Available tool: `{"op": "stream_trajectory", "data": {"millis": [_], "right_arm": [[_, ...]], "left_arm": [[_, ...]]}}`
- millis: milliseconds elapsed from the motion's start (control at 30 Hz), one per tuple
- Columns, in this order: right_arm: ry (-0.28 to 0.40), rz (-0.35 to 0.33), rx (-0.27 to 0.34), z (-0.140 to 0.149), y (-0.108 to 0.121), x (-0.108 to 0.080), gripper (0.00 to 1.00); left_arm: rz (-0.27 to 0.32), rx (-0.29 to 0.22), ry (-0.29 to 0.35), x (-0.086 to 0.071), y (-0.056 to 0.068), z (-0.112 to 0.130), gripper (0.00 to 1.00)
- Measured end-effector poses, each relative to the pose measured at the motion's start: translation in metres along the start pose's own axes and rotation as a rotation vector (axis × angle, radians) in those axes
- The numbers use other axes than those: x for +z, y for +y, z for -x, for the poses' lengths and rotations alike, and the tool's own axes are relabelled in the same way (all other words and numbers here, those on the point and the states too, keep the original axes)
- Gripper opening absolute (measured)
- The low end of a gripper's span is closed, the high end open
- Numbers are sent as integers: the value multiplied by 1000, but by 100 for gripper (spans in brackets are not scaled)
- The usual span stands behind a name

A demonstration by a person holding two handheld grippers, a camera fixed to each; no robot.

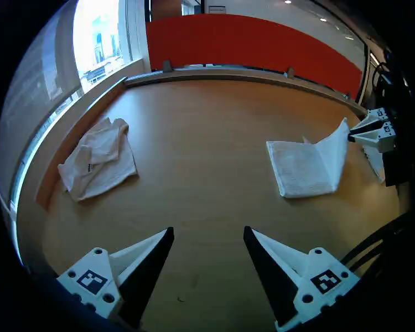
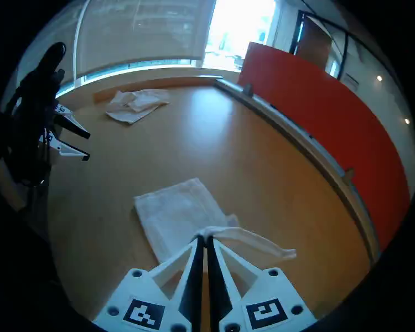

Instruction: Fold towel

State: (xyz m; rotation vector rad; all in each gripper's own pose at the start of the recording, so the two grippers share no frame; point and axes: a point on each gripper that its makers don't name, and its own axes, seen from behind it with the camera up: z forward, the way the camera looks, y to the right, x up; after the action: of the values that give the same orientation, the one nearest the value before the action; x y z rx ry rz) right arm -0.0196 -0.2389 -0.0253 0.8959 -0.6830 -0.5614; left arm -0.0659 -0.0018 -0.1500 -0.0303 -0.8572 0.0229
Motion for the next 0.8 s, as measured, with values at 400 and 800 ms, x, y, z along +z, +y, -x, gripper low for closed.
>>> {"op": "stream_trajectory", "data": {"millis": [400, 800], "right_arm": [[-25, -150, -11, -23, -58, 67, 4], [-53, -199, 42, -14, -83, 92, 7]], "left_arm": [[18, 8, -5, 3, 8, 1, 93], [24, 11, -6, 6, 11, 1, 93]]}}
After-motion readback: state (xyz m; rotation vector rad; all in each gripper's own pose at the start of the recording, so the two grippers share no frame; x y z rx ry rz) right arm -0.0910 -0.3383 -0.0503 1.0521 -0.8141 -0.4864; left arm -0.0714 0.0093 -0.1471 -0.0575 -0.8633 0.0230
